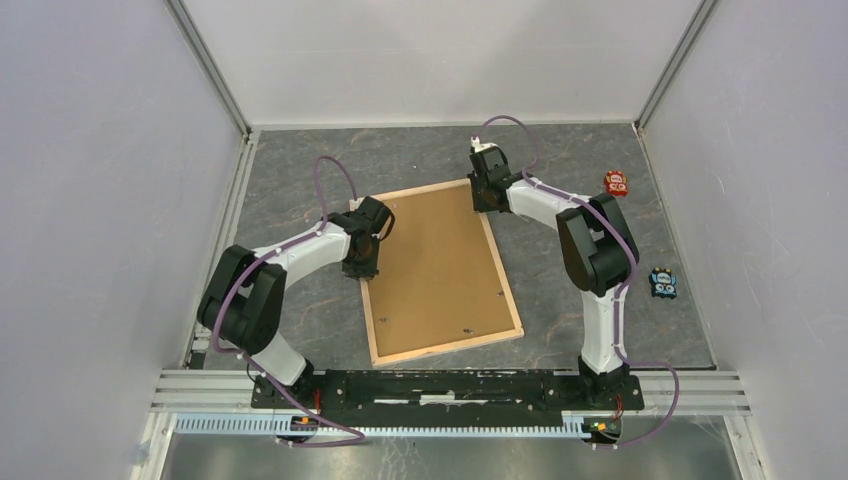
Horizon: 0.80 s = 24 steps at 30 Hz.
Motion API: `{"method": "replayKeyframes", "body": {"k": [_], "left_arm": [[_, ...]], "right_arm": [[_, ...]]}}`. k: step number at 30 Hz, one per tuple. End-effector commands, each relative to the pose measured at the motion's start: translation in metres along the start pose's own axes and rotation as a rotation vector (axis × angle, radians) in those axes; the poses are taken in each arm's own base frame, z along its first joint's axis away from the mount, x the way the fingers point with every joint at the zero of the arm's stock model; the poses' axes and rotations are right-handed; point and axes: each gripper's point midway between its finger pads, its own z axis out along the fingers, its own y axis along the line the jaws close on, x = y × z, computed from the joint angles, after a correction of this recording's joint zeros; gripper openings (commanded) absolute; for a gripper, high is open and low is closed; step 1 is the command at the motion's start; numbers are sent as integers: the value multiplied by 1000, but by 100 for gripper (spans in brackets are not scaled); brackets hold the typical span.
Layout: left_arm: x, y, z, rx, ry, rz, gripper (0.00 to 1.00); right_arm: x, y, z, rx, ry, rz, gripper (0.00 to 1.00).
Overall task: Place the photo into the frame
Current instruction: Install the photo frame at the center of the board, then adjust the photo frame at the center of the board.
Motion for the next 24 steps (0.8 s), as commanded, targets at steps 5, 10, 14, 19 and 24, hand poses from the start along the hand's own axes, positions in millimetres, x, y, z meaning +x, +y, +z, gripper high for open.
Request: {"method": "replayKeyframes", "body": {"k": [5, 10, 14, 19, 24], "left_arm": [[-12, 5, -2, -63, 5, 46, 2], [-33, -1, 6, -86, 10, 66, 2], [-47, 5, 22, -183, 67, 124, 2], [-89, 6, 32, -266, -10, 143, 2], [-142, -8, 37, -289, -98, 134, 2]], "right_arm": [[10, 2, -32, -91, 23, -29, 55], [51, 11, -62, -227, 23, -24, 74], [108, 11, -85, -302, 55, 31, 74], [142, 28, -122, -440, 10, 135, 73], [147, 52, -160, -605, -76, 234, 73]]}}
